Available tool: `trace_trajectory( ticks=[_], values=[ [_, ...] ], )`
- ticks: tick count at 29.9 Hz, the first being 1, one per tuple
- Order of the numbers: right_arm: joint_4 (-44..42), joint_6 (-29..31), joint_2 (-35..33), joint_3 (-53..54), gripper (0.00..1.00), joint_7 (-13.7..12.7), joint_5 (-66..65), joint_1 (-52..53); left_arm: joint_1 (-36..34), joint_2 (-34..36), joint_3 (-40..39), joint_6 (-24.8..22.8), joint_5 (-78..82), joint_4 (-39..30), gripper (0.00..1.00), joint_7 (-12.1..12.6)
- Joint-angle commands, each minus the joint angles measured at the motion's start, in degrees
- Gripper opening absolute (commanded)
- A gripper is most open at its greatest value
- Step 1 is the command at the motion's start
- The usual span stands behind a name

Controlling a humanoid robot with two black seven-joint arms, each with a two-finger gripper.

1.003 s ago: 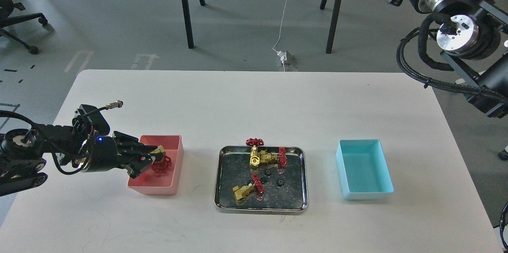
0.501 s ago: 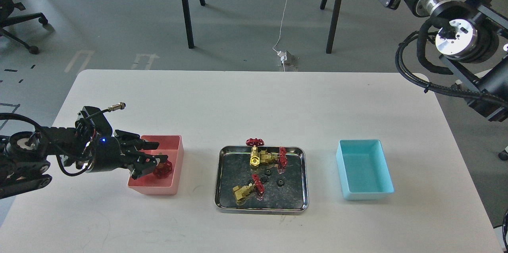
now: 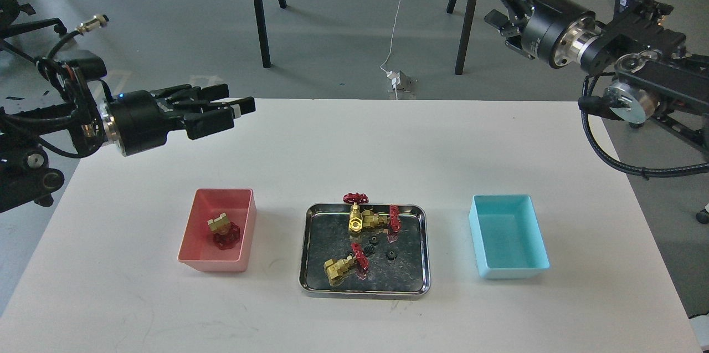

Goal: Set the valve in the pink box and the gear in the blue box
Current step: 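Open the left gripper and lift it away from the pink box, then reach the right gripper down into the tray toward a dark gear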

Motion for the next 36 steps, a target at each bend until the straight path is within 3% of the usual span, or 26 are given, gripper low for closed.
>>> trace_trajectory(
  ticks=[1,7,12,21,23,29,36],
  values=[
    [5.20,-0.05,-0.60,-16.60,1.00,-0.01,-10.43,8.64,0.34,0.52,-7.91,-4.82,-12.43,-3.38,0.86,-0.01],
    [16.45,-0.05,0.45,-35.43,1.00,-0.01,-26.96,17.09,0.43,-1.32,-14.60,-10.19,-33.96,-7.25,0.87,-0.01],
    [19.72,0.66,6.24,-44.84,1.00,-0.01,-33.66,19.74,0.52,-1.94,-16.01,-15.64,-45.67,-11.38,0.88,-0.01],
    [18.41,-0.13,23.29,-51.80,0.99,-0.10,-33.05,16.67,1.04,-7.65,-17.77,-15.30,-47.71,-12.18,0.90,-0.01],
    [17.01,-0.22,26.37,-52.07,0.96,-0.10,-33.05,16.31,1.92,-8.44,-17.86,-15.21,-47.71,-12.18,0.90,-0.01],
    [8.22,-1.71,34.37,-53.38,0.66,-0.45,-32.96,13.24,5.43,-9.32,-19.96,-15.12,-47.71,-12.09,0.91,-0.01],
    [4.43,-2.33,36.93,-53.82,0.60,-0.89,-32.79,11.13,11.15,-9.41,-23.74,-15.29,-47.62,-11.92,0.93,-0.01]
  ],
)
